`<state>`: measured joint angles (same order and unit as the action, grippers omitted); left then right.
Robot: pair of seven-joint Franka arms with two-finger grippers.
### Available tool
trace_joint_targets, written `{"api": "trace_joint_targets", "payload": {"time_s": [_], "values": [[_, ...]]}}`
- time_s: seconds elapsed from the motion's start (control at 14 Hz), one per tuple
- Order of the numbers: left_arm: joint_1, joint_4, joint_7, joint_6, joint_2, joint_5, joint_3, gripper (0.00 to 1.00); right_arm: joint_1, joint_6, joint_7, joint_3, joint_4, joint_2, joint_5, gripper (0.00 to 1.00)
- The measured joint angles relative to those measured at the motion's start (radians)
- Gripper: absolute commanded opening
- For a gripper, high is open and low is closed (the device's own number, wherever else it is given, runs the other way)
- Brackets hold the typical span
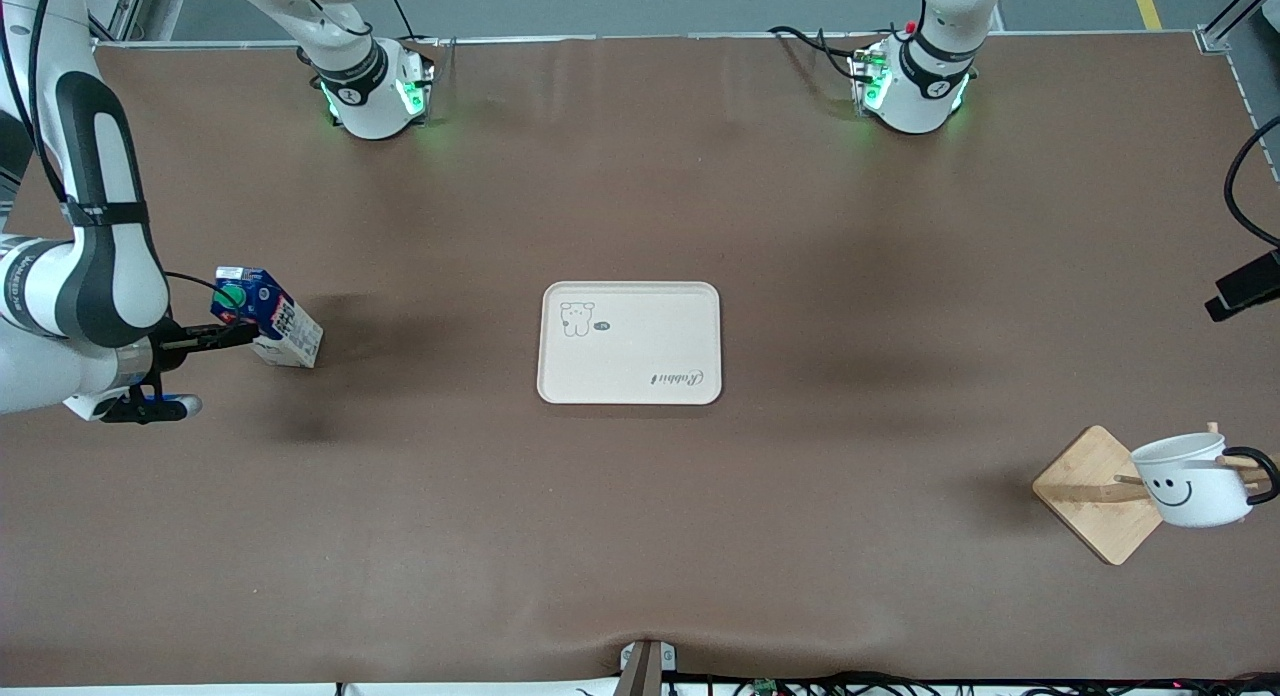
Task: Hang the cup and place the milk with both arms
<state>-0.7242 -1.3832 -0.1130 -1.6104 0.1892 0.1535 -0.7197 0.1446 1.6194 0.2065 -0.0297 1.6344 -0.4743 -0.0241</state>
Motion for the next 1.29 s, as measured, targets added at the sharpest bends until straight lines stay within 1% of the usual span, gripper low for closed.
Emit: {"api": "trace_joint_targets", "payload": {"time_s": [0.29, 0.43, 0.5, 0.79, 0.86, 1.07, 1.29], "values": [[0.002, -0.013, -0.005, 0.011, -0.036, -0.001, -0.035, 1.0, 0.0, 0.0, 0.0, 0.002, 0.0, 0.0, 0.0, 1.0], [0.029, -0.017, -0.006, 0.032, -0.06, -0.005, -0.027, 1.0, 0.0, 0.003, 0.0, 0.002, -0.001, 0.0, 0.0, 1.0], [0.072, -0.022, -0.006, 0.042, -0.076, -0.013, 0.011, 1.0, 0.0, 0.007, 0.0, 0.003, -0.006, 0.0, -0.001, 1.0], [0.335, -0.089, -0.007, 0.052, -0.157, -0.071, 0.299, 1.0, 0.0, 0.017, 0.0, 0.011, -0.064, 0.002, -0.012, 1.0], [0.386, -0.11, -0.007, 0.052, -0.176, -0.074, 0.356, 1.0, -0.001, 0.019, 0.0, 0.014, -0.079, 0.002, -0.022, 1.0], [0.501, -0.171, -0.005, 0.053, -0.234, -0.085, 0.484, 1.0, -0.015, 0.054, 0.0, 0.023, -0.124, 0.002, -0.047, 1.0], [0.616, -0.222, 0.004, 0.053, -0.279, -0.099, 0.61, 1.0, -0.048, 0.089, 0.0, 0.026, -0.221, 0.005, -0.049, 1.0]]}}
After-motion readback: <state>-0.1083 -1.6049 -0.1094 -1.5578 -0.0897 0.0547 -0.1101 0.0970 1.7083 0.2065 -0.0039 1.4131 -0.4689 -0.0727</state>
